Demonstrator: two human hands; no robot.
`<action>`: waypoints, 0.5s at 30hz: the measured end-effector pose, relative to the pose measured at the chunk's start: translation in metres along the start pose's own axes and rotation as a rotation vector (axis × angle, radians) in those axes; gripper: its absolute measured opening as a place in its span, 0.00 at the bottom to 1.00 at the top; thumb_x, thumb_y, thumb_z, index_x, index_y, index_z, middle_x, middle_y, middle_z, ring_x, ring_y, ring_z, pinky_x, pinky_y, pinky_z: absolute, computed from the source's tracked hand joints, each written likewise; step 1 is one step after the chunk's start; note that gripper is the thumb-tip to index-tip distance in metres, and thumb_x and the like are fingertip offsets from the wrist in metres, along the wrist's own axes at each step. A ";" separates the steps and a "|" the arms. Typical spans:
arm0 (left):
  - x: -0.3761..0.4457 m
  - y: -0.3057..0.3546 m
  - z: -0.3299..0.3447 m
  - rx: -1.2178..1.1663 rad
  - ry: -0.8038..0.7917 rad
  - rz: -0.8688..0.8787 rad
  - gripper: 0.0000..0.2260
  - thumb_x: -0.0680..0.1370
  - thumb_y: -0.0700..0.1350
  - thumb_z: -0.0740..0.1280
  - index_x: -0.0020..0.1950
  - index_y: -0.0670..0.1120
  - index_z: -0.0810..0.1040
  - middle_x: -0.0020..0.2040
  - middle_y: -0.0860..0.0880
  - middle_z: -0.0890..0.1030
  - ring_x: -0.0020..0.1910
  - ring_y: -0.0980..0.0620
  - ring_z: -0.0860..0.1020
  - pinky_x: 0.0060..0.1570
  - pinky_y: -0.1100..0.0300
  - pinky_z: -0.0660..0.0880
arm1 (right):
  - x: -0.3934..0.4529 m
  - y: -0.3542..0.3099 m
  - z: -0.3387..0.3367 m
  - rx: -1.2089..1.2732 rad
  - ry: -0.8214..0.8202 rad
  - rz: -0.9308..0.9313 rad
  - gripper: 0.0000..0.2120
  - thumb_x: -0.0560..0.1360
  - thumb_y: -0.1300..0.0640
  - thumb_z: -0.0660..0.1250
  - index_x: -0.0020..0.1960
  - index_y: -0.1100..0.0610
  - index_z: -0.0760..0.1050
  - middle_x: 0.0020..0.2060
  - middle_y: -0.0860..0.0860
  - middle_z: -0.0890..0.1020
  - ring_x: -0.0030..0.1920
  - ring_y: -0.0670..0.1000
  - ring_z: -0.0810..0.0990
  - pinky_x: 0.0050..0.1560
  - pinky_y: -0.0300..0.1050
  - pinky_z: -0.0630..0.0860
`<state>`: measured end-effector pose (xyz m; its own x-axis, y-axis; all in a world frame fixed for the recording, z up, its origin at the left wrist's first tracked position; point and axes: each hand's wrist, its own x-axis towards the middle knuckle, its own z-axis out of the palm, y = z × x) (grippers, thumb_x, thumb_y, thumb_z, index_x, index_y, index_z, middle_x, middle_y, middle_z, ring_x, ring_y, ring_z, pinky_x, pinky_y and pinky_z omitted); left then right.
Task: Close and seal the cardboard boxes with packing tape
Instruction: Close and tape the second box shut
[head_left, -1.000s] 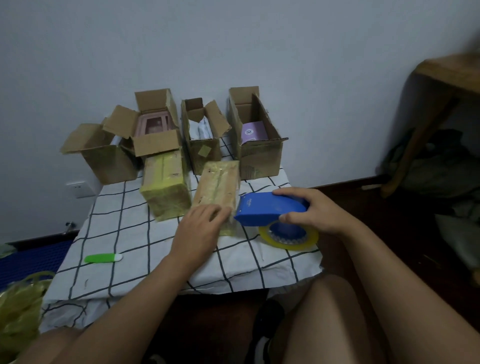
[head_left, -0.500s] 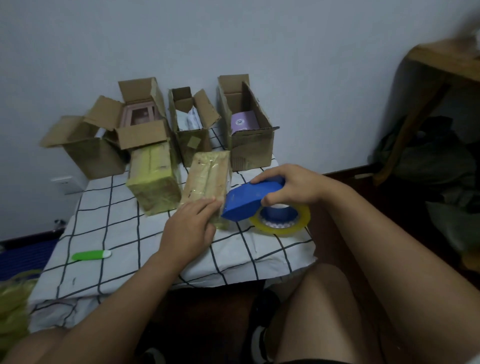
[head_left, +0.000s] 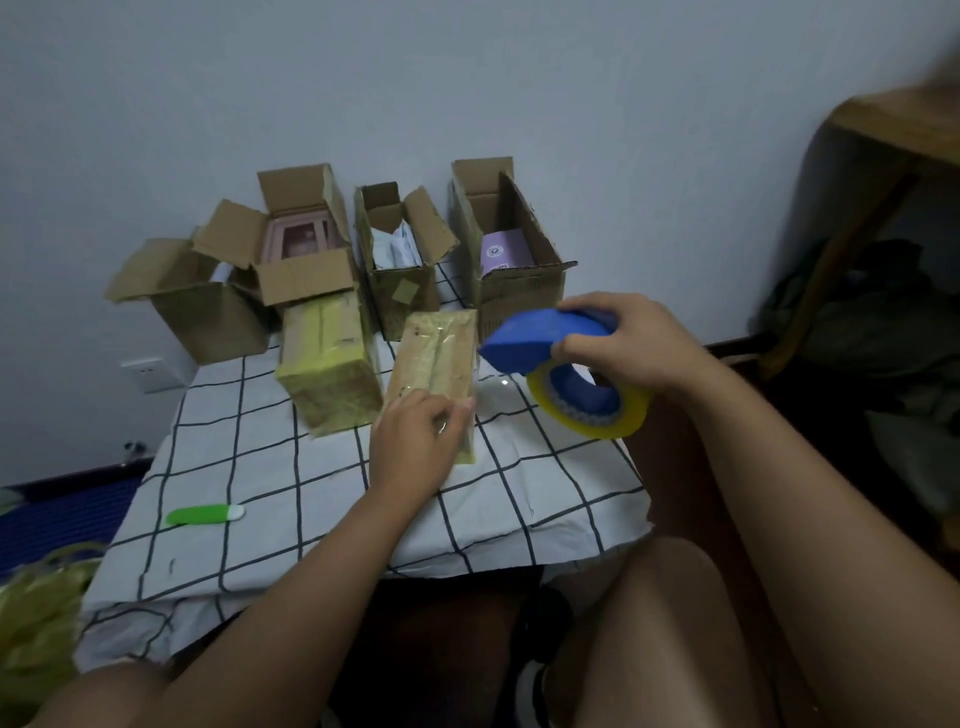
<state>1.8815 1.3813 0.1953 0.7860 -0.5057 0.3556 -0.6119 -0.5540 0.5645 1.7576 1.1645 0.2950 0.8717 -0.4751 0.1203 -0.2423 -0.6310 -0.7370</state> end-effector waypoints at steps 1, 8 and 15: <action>0.000 0.003 0.003 -0.004 0.034 -0.027 0.15 0.78 0.54 0.66 0.36 0.48 0.81 0.37 0.53 0.75 0.41 0.50 0.74 0.40 0.55 0.67 | -0.001 0.001 0.010 0.063 0.063 0.020 0.25 0.69 0.46 0.75 0.66 0.45 0.77 0.58 0.46 0.79 0.54 0.48 0.79 0.54 0.43 0.76; -0.005 0.010 0.014 0.077 0.093 -0.034 0.04 0.72 0.46 0.71 0.38 0.50 0.78 0.39 0.54 0.75 0.43 0.47 0.73 0.50 0.51 0.69 | 0.000 0.011 0.083 0.327 0.343 0.082 0.28 0.70 0.45 0.75 0.69 0.47 0.75 0.61 0.45 0.78 0.60 0.47 0.77 0.64 0.50 0.75; -0.014 0.003 0.016 0.142 0.127 0.087 0.10 0.71 0.56 0.65 0.42 0.50 0.76 0.40 0.55 0.72 0.42 0.53 0.69 0.47 0.59 0.62 | -0.013 0.029 0.119 0.446 0.410 0.123 0.26 0.72 0.48 0.75 0.69 0.45 0.73 0.61 0.44 0.76 0.61 0.47 0.75 0.64 0.53 0.76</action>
<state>1.8674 1.3762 0.1797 0.7287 -0.4733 0.4949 -0.6774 -0.6042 0.4197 1.7901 1.2252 0.1932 0.5922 -0.7812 0.1973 -0.0524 -0.2817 -0.9581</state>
